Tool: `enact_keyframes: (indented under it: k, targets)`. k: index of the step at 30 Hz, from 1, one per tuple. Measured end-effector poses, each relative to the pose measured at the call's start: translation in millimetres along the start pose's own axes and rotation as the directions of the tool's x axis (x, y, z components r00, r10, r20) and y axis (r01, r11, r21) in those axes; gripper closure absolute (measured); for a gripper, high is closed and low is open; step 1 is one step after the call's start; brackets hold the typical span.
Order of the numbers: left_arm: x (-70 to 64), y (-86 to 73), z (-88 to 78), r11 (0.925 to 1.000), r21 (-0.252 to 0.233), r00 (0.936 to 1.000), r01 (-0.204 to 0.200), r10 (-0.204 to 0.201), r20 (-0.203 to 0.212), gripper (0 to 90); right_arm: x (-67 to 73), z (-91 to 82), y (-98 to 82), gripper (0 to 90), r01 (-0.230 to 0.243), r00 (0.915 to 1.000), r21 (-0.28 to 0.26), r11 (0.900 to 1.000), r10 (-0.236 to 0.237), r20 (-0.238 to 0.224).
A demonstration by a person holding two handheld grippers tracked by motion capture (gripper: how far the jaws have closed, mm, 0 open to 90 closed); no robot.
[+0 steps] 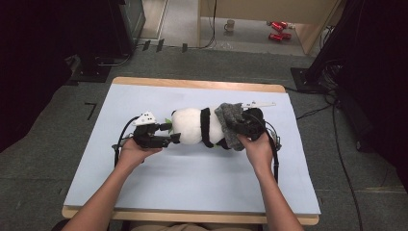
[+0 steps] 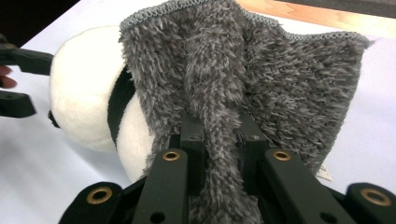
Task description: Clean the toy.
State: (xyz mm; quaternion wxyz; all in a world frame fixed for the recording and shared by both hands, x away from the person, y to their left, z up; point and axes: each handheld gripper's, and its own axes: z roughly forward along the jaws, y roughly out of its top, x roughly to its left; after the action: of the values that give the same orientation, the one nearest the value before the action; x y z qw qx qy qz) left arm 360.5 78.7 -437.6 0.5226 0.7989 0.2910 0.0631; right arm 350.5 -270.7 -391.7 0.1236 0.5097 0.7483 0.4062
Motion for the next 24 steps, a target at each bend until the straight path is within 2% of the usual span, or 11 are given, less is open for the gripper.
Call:
enact_keyframes:
  k: [4, 6, 8, 12, 16, 20, 21, 24]
  targets:
    - [-1.4, -1.8, 4.4, 0.9993, 0.014, 0.9985, -0.034, 0.034, 0.043, 36.7, -1.6, 0.7, 0.5, 77.8, -0.006, 1.0000, 0.002, 1.000, 0.006, 0.001]
    - [-2.5, -4.0, 11.4, 0.9981, 0.042, 0.9979, -0.046, 0.044, 0.047, 35.2, -2.6, 1.4, 1.1, 77.8, -0.004, 1.0000, 0.004, 1.000, 0.004, 0.002]
    - [-3.7, -6.3, 18.3, 0.9965, 0.046, 0.9968, -0.070, 0.068, 0.042, 32.9, -3.1, 2.4, 1.9, 77.8, -0.002, 1.0000, 0.002, 1.000, 0.002, 0.004]
    - [-2.5, -7.0, 25.7, 0.9987, 0.026, 0.9986, -0.043, 0.042, 0.032, 31.5, -6.2, 3.9, 3.4, 77.6, -0.001, 1.0000, 0.002, 1.000, 0.001, 0.010]
    - [1.7, -7.8, 30.8, 0.9997, 0.012, 0.9997, -0.023, 0.023, 0.004, 36.9, -10.2, 6.3, 6.5, 77.4, -0.023, 0.9997, -0.006, 1.000, 0.023, -0.004]
    - [0.4, -7.9, 36.4, 0.9999, 0.009, 0.9974, -0.004, 0.004, -0.072, 44.7, -10.7, 7.6, 9.1, 77.2, -0.026, 0.9995, -0.022, 0.999, 0.026, -0.018]
    - [-0.1, -7.7, 37.3, 0.9999, 0.013, 0.9960, -0.001, 0.002, -0.090, 48.5, -10.0, 7.1, 9.5, 77.2, -0.022, 0.9996, -0.026, 0.999, 0.022, -0.016]
    - [-1.2, -4.5, 36.8, 0.9983, 0.035, 0.9928, 0.047, -0.042, -0.112, 62.3, -6.8, 3.6, 10.6, 77.7, -0.018, 0.9996, -0.031, 0.999, 0.017, -0.022]
